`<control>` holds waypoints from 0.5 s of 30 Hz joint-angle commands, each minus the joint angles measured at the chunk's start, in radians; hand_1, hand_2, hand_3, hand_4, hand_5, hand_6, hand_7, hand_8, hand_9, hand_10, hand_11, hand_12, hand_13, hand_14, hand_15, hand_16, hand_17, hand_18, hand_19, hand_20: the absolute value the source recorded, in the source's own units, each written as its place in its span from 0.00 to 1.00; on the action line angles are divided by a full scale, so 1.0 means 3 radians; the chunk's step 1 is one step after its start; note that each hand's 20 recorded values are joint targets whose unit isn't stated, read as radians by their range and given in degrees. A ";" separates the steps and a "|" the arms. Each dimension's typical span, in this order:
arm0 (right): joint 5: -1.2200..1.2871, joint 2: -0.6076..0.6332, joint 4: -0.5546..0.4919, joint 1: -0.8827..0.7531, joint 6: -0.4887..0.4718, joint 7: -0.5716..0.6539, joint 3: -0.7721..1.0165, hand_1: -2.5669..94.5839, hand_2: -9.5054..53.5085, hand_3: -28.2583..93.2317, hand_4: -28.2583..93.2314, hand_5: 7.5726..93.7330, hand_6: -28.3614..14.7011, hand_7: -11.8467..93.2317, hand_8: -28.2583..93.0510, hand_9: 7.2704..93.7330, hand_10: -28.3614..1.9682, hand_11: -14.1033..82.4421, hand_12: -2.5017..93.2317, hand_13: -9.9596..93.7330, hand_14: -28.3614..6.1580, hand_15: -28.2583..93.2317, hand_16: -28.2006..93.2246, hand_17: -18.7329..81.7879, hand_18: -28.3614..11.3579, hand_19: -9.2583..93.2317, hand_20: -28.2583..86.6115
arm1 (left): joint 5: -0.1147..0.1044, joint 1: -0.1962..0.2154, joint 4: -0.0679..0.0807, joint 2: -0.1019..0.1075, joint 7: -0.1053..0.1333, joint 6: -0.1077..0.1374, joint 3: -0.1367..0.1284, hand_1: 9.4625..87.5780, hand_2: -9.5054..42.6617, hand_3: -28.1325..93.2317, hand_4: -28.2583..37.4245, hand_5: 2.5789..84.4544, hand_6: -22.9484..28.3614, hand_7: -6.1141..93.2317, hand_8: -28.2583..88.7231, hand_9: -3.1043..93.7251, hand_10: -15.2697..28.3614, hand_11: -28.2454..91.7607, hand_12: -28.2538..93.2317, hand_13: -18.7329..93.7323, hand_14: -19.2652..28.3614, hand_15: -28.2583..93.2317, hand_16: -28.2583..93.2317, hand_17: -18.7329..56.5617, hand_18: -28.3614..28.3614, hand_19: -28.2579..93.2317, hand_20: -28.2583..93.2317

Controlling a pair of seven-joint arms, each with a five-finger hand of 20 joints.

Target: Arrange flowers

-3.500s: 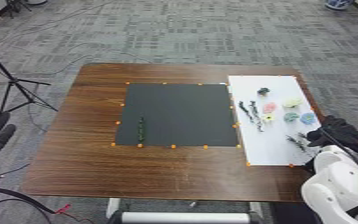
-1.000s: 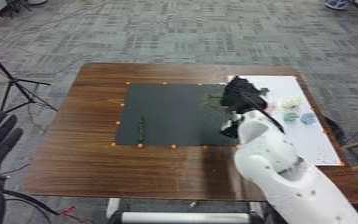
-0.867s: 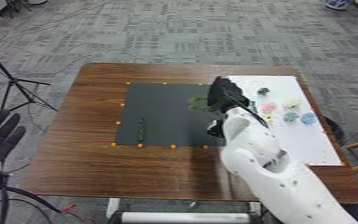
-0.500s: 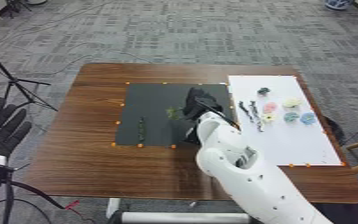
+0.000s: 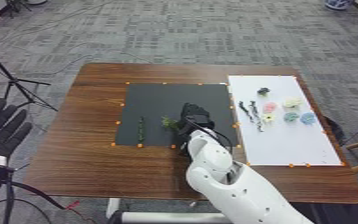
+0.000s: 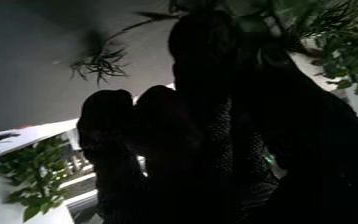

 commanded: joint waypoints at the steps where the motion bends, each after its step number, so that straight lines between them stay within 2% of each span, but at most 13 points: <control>1: -0.0069 0.0064 -0.0196 0.0021 0.0184 0.0034 0.0030 0.56 0.00 0.77 0.02 0.73 0.56 0.39 0.36 0.85 0.53 0.45 0.49 0.88 0.63 0.83 0.55 0.60 0.00 0.98 0.58 | -0.0013 0.0035 -0.0019 -0.0032 0.0015 0.0039 0.0012 0.15 0.57 0.76 0.00 0.42 0.60 0.15 0.19 0.37 0.67 0.36 0.35 0.37 0.69 0.42 0.23 0.21 0.69 0.36 0.33; 4: -0.0055 0.0107 -0.0297 -0.0015 0.0196 0.0022 0.0074 0.52 0.00 0.81 0.01 0.71 0.54 0.38 0.34 0.83 0.48 0.48 0.47 0.87 0.62 0.83 0.56 0.60 0.00 0.98 0.58 | 0.0021 0.0038 -0.0022 -0.0049 -0.0005 0.0031 0.0009 0.15 0.55 0.76 0.00 0.42 0.60 0.15 0.19 0.37 0.67 0.36 0.35 0.37 0.69 0.42 0.23 0.21 0.69 0.36 0.33; 5: -0.0061 0.0125 -0.0326 -0.0030 0.0203 0.0018 0.0080 0.52 0.00 0.81 0.01 0.71 0.53 0.38 0.33 0.82 0.47 0.49 0.46 0.87 0.62 0.83 0.56 0.60 0.00 0.98 0.58 | 0.0065 0.0033 -0.0023 -0.0055 -0.0038 0.0047 0.0002 0.16 0.52 0.77 0.00 0.42 0.60 0.15 0.19 0.37 0.67 0.36 0.35 0.37 0.68 0.42 0.23 0.21 0.69 0.36 0.33; 7: -0.0074 0.0145 -0.0381 -0.0054 0.0160 -0.0004 0.0096 0.51 0.00 0.82 0.00 0.70 0.52 0.38 0.29 0.81 0.46 0.51 0.44 0.87 0.62 0.83 0.56 0.60 0.00 0.98 0.58 | 0.0058 0.0060 -0.0034 -0.0066 -0.0022 0.0037 -0.0015 0.20 0.45 0.77 0.00 0.42 0.60 0.15 0.19 0.37 0.66 0.36 0.35 0.37 0.68 0.42 0.23 0.21 0.69 0.36 0.34; 10: -0.0046 0.0146 -0.0427 -0.0087 0.0158 -0.0012 0.0133 0.50 0.00 0.83 0.00 0.68 0.51 0.39 0.18 0.79 0.43 0.53 0.44 0.86 0.61 0.83 0.56 0.59 0.00 0.97 0.59 | 0.0056 0.0070 -0.0037 -0.0074 -0.0019 0.0038 -0.0023 0.21 0.43 0.77 0.00 0.42 0.60 0.16 0.19 0.37 0.66 0.36 0.35 0.37 0.68 0.42 0.23 0.21 0.68 0.37 0.34; 12: -0.0066 0.0190 -0.0509 -0.0140 0.0116 -0.0042 0.0189 0.49 0.00 0.83 0.00 0.68 0.50 0.39 0.16 0.78 0.40 0.54 0.42 0.86 0.60 0.84 0.56 0.59 0.00 0.97 0.59 | 0.0054 0.0043 -0.0033 -0.0076 -0.0029 0.0038 -0.0007 0.22 0.42 0.77 0.00 0.42 0.60 0.16 0.19 0.37 0.66 0.36 0.35 0.37 0.68 0.42 0.23 0.21 0.68 0.37 0.34; 13: -0.0080 0.0221 -0.0540 -0.0160 0.0163 -0.0053 0.0199 0.47 0.00 0.83 0.01 0.67 0.50 0.39 0.16 0.76 0.38 0.56 0.38 0.85 0.59 0.84 0.55 0.59 0.00 0.97 0.59 | 0.0040 0.0048 -0.0033 -0.0067 -0.0011 0.0031 -0.0003 0.22 0.42 0.77 0.00 0.42 0.60 0.16 0.19 0.37 0.66 0.36 0.35 0.37 0.68 0.42 0.23 0.21 0.68 0.37 0.34; 15: -0.0095 0.0288 -0.0640 -0.0202 0.0042 -0.0060 0.0230 0.43 0.01 0.82 0.06 0.69 0.49 0.38 0.16 0.76 0.35 0.56 0.34 0.85 0.57 0.84 0.55 0.58 0.00 0.97 0.59 | 0.0043 0.0073 -0.0043 -0.0072 -0.0021 0.0033 -0.0028 0.22 0.42 0.77 0.00 0.42 0.60 0.16 0.19 0.37 0.66 0.36 0.35 0.37 0.68 0.43 0.23 0.21 0.68 0.37 0.34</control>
